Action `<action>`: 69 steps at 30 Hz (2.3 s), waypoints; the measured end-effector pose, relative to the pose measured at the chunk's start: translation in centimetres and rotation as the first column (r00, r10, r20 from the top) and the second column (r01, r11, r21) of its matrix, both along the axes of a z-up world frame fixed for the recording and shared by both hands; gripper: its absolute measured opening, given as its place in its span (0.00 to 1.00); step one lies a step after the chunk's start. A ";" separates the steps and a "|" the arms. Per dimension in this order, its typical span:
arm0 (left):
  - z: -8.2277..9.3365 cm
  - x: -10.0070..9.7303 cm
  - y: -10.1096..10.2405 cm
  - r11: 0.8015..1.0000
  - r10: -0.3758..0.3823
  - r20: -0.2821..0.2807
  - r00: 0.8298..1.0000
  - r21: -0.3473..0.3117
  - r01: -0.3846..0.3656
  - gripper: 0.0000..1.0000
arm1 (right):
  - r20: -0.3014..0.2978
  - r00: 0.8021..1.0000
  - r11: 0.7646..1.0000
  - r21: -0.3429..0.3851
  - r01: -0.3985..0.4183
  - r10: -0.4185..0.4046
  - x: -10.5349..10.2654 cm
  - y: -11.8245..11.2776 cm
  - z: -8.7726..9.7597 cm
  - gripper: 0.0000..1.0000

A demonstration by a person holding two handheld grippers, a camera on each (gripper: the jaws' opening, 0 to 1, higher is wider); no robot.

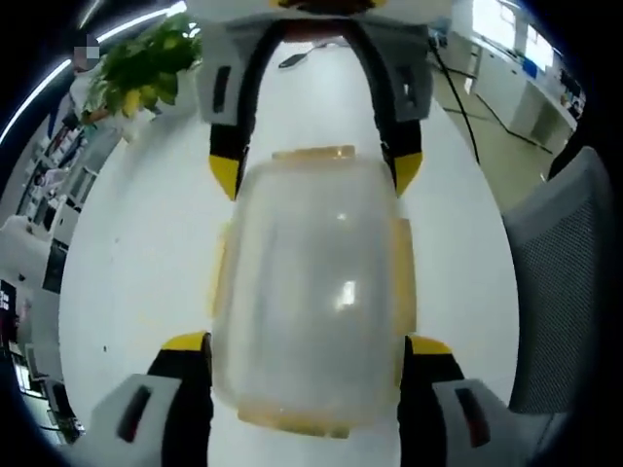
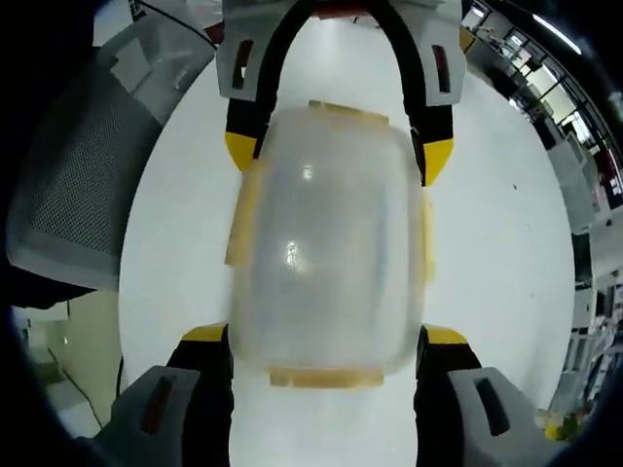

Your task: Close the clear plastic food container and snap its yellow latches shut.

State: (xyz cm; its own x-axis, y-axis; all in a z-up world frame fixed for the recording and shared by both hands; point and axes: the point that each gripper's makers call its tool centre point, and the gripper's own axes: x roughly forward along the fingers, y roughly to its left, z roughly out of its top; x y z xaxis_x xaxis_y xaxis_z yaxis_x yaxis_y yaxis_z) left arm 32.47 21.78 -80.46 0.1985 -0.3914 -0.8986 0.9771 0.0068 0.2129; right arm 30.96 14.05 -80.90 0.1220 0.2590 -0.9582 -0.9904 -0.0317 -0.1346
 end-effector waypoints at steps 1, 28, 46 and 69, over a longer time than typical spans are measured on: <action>0.0 0.0 0.0 1.000 0.001 -0.004 1.000 0.000 -0.001 0.75 | -0.002 1.000 1.000 0.003 0.000 0.000 0.0 0.0 0.0 0.74; -0.2 -0.2 1.5 0.999 0.032 0.001 0.999 0.007 -0.032 0.75 | 0.002 1.000 0.999 0.043 -0.030 0.030 -0.1 1.5 0.1 0.74; -0.1 -0.3 4.4 0.998 0.058 0.001 0.998 0.013 -0.058 0.76 | 0.010 0.999 0.998 0.044 -0.050 0.049 0.0 4.6 0.0 0.75; -0.3 0.6 10.9 0.997 0.073 0.007 0.997 0.029 -0.074 0.76 | 0.029 0.999 0.999 -0.003 -0.037 0.037 1.0 11.2 -0.3 0.75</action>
